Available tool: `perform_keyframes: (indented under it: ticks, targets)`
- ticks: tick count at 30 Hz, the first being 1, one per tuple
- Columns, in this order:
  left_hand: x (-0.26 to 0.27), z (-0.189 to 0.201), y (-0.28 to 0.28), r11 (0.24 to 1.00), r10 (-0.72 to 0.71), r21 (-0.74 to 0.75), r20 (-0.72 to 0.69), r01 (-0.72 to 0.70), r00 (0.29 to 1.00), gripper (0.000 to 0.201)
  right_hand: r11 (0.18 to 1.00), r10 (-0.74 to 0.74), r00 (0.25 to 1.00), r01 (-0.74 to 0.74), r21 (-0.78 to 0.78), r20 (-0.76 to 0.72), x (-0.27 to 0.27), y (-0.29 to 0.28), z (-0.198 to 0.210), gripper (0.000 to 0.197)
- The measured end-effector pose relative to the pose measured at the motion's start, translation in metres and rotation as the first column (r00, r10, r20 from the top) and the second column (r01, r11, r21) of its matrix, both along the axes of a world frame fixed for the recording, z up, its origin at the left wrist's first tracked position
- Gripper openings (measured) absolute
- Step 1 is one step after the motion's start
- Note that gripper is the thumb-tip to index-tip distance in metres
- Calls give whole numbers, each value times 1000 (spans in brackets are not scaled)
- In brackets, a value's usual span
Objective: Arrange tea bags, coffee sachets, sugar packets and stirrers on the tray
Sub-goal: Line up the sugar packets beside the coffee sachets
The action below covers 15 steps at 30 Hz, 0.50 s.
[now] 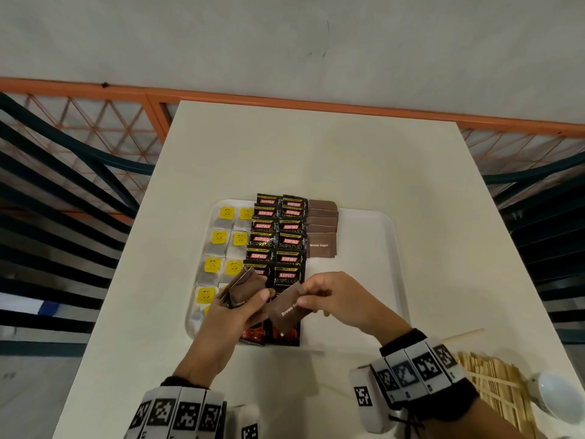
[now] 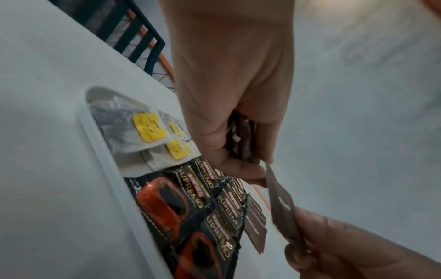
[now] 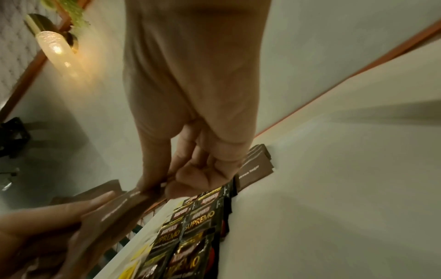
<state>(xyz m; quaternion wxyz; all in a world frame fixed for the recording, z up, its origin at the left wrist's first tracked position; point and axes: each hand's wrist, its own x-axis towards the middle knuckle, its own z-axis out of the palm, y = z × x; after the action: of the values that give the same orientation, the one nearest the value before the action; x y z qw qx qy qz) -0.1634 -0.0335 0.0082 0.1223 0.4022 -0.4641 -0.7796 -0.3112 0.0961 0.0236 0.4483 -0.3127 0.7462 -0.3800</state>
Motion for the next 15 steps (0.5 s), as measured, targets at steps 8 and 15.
perform_keyframes:
  ticks: [8,15]
  targets:
    - [8,5,-3,989,33,148,-60,-24,998,18,871,-487,867,492,-18,104,-33,14,-23,16]
    - [12,8,0,962,78,268,-114,-45,990,20,788,-616,787,616,3,9,-54,6,-42,9]
